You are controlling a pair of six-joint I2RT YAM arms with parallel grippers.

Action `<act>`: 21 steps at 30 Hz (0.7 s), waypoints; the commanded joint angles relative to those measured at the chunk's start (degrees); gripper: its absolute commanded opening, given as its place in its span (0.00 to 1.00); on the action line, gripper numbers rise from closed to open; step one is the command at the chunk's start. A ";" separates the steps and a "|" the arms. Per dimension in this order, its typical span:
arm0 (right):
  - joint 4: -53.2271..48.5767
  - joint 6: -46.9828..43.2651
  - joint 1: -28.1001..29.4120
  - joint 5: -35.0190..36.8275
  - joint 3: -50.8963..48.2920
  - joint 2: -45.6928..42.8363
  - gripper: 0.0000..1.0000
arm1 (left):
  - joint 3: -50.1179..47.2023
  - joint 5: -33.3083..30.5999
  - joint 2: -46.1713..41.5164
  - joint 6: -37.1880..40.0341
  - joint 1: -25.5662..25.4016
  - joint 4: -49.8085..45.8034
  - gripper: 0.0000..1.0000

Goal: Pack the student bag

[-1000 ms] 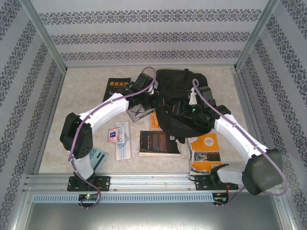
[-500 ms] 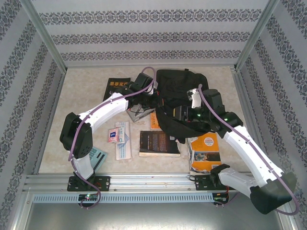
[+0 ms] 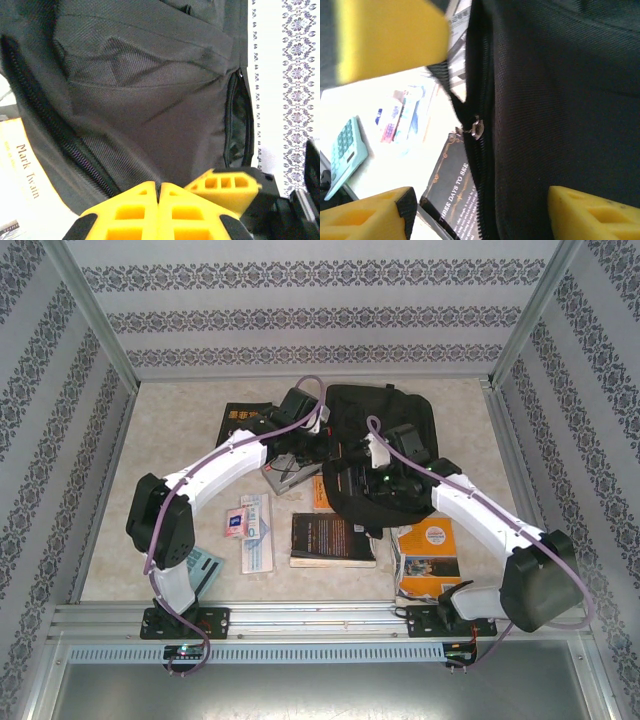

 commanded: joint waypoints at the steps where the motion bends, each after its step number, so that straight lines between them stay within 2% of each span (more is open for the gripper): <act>1: 1.56 -3.55 0.76 2.69 -2.51 -1.81 0.65 | 2.16 0.65 0.89 1.28 0.93 -0.65 0.00; 5: 1.58 -5.38 1.25 10.16 -4.46 -1.21 0.53 | 2.25 0.51 1.09 1.35 1.10 -0.65 0.00; 9: 2.50 -6.52 3.65 14.42 -4.74 -0.20 0.42 | 2.25 0.10 1.27 1.61 1.34 -0.69 0.00; 15: 4.03 -6.77 6.44 16.72 -7.06 -1.87 0.01 | 2.17 -2.68 1.45 3.06 3.43 -1.85 0.00; 21: 3.61 -6.54 6.65 17.34 -9.28 -3.89 0.00 | 3.01 -5.40 1.43 4.63 6.56 -2.58 0.00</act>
